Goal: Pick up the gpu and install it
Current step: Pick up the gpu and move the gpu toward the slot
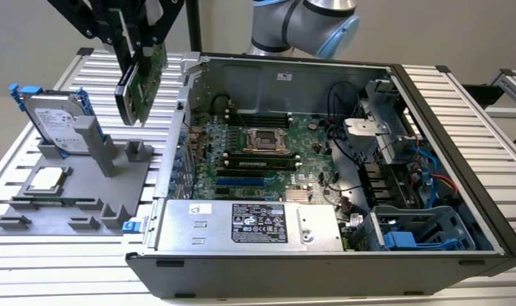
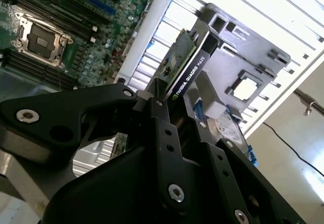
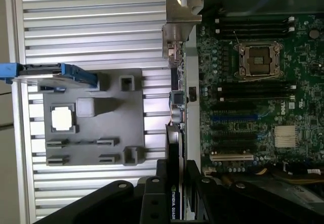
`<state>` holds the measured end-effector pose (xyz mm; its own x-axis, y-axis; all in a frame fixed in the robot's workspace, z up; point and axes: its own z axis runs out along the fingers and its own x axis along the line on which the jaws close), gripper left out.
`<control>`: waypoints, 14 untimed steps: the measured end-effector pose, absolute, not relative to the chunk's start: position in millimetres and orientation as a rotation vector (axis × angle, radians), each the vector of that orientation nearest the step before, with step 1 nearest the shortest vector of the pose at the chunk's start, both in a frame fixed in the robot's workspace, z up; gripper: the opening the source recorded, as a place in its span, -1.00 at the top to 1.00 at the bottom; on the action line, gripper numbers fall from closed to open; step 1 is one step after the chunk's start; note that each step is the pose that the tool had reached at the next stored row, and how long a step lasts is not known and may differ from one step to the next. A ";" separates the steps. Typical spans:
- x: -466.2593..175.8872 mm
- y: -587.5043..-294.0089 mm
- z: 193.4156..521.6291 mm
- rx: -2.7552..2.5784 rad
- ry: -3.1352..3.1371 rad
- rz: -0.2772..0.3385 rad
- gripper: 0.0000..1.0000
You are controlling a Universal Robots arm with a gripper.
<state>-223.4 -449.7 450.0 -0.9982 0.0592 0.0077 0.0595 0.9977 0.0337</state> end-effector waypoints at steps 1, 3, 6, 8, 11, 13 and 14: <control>-222.3 -449.6 450.0 -0.093 -3.133 -0.053 1.00; -220.6 -449.4 450.0 -0.093 -3.133 -0.053 1.00; -218.2 -448.9 450.0 -0.093 -3.133 -0.053 1.00; -216.5 -448.7 450.0 -0.093 -3.133 -0.053 1.00; -214.0 -448.4 450.0 -0.093 -3.133 -0.053 1.00; -212.3 -448.2 450.1 -0.093 -3.133 -0.053 1.00; -211.5 -448.1 450.0 -0.093 -3.133 -0.053 1.00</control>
<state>-211.5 -448.1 450.0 -0.9982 0.0592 0.0077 0.0594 0.9977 0.0337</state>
